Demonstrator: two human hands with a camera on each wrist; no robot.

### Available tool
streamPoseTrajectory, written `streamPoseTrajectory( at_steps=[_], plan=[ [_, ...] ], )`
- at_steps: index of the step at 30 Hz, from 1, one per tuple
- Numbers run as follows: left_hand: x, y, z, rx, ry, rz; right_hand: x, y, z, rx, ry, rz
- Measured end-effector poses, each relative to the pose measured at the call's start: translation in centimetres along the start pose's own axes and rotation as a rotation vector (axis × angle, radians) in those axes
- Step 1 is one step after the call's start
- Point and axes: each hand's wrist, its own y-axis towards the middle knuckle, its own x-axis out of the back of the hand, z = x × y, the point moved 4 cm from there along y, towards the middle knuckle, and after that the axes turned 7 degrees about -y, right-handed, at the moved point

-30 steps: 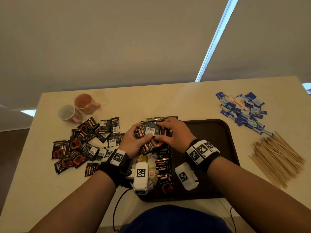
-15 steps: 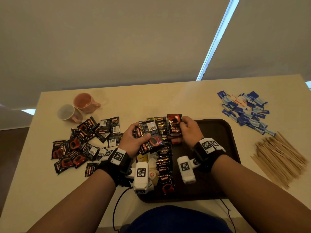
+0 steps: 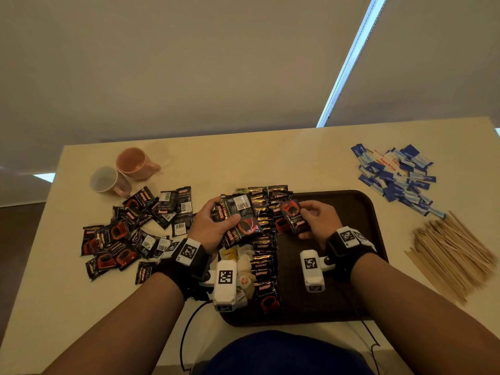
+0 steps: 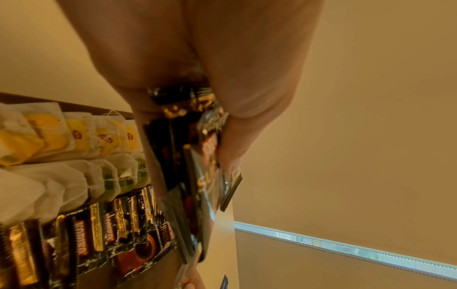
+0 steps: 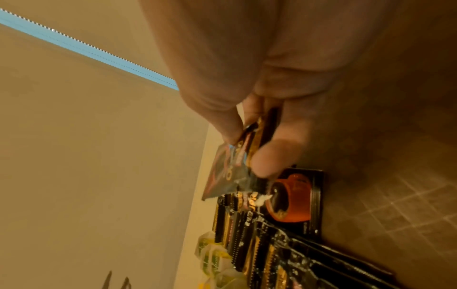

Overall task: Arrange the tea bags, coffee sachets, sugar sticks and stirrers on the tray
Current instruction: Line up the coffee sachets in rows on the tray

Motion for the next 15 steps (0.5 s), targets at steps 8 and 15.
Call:
streamPoseTrajectory(
  at_steps=[8, 15],
  plan=[
    [-0.3, 0.0, -0.1, 0.02, -0.019, 0.005, 0.4, 0.4, -0.7, 0.088, -0.25, -0.015],
    [-0.1, -0.1, -0.1, 0.018, -0.005, 0.001, 0.8, 0.0, 0.3, 0.154, -0.221, -0.033]
  ],
)
